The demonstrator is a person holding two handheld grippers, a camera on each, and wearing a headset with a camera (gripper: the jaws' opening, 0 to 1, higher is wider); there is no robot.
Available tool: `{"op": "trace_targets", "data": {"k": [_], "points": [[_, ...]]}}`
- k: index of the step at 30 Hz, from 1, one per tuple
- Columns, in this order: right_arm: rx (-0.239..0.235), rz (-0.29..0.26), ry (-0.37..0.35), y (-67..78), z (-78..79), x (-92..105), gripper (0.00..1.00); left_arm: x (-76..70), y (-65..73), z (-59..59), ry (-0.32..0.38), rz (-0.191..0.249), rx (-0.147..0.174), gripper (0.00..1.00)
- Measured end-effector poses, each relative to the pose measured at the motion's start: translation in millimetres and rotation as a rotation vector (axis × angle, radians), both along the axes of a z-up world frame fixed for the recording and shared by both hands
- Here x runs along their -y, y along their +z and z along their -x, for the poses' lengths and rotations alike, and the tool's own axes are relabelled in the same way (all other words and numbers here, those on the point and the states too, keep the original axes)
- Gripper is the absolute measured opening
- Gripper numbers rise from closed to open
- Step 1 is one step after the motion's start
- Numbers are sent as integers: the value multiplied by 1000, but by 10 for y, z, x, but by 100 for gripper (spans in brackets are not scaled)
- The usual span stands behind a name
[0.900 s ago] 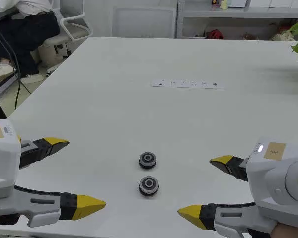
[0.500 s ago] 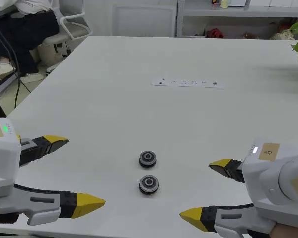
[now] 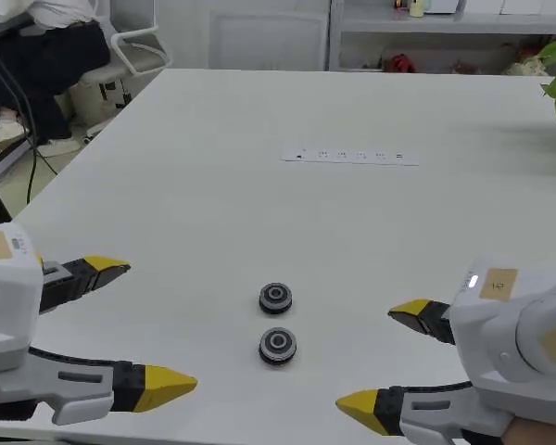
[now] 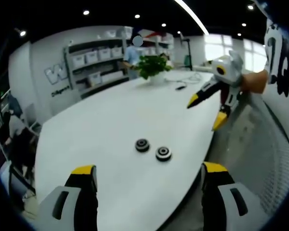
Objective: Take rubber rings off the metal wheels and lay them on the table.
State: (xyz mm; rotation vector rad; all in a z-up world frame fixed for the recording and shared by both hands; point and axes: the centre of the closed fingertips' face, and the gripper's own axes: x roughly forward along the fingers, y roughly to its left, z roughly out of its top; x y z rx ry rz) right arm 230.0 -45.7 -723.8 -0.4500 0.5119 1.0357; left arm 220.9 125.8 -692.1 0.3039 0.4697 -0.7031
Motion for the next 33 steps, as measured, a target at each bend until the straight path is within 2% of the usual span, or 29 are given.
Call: {"op": "trace_targets", "data": {"k": [20, 25, 33], "points": [[6, 25, 16, -27, 13, -6, 61, 6, -10, -1, -5, -3, -4, 91], [41, 61, 32, -34, 13, -5, 61, 1, -2, -10, -1, -3, 0, 91], [44, 46, 12, -8, -13, 12, 61, 1, 12, -12, -2, -4, 8, 90]]}}
